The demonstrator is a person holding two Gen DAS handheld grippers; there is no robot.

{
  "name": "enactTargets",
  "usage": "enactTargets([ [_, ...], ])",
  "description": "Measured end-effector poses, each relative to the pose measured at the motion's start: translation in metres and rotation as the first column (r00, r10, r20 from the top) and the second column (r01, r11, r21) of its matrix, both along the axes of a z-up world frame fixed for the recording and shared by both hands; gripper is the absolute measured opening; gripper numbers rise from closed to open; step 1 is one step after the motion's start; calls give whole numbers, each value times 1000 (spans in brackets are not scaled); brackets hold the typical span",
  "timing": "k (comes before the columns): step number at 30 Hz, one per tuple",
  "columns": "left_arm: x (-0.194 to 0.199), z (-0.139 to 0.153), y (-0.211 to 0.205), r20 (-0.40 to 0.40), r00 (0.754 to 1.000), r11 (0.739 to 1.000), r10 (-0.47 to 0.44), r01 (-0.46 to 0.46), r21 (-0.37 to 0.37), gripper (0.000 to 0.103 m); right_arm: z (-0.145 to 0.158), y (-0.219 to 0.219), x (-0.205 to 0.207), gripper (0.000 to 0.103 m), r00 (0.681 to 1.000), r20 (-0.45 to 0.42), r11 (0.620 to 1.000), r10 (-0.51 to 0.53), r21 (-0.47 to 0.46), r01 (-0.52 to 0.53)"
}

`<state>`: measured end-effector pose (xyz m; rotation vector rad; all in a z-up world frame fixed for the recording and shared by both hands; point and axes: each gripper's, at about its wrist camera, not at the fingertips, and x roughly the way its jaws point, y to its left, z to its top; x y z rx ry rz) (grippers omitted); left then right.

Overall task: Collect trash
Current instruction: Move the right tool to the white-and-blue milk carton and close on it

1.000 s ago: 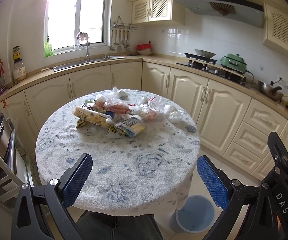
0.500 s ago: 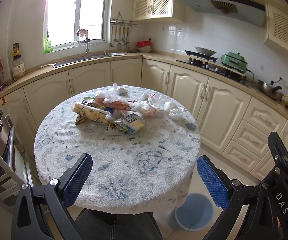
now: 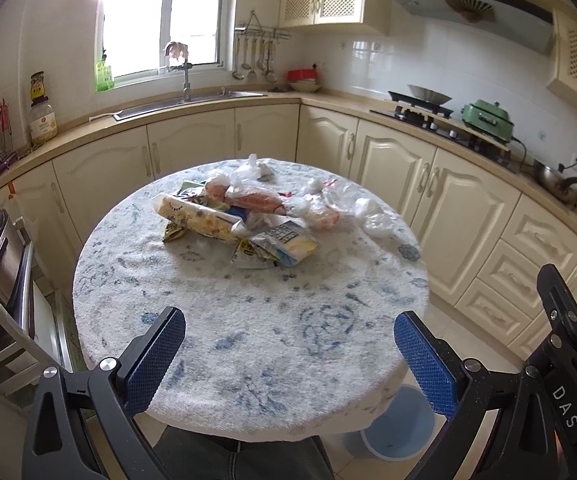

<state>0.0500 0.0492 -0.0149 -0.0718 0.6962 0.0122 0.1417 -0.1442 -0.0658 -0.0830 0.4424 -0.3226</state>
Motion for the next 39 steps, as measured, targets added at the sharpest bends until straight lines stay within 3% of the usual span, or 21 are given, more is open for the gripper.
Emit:
enactTargets([
  [10, 58, -14, 40, -119, 990, 996, 77, -82, -33, 102, -25, 36, 63, 103, 987, -131, 995, 97, 21, -95],
  [17, 105, -36, 75, -217, 968, 987, 124, -142, -72, 102, -48, 66, 111, 103, 959, -227, 985, 171, 40, -166],
  [23, 140, -56, 103, -280, 946, 981, 165, -187, -53, 102, -76, 94, 158, 103, 910, -320, 964, 265, 112, -241],
  [30, 168, -69, 132, -291, 931, 971, 221, -239, -27, 102, -100, 125, 203, 103, 841, -377, 917, 389, 242, -316],
  [39, 195, -90, 155, -319, 922, 969, 218, -243, -40, 102, -131, 159, 236, 103, 778, -454, 899, 434, 276, -341],
])
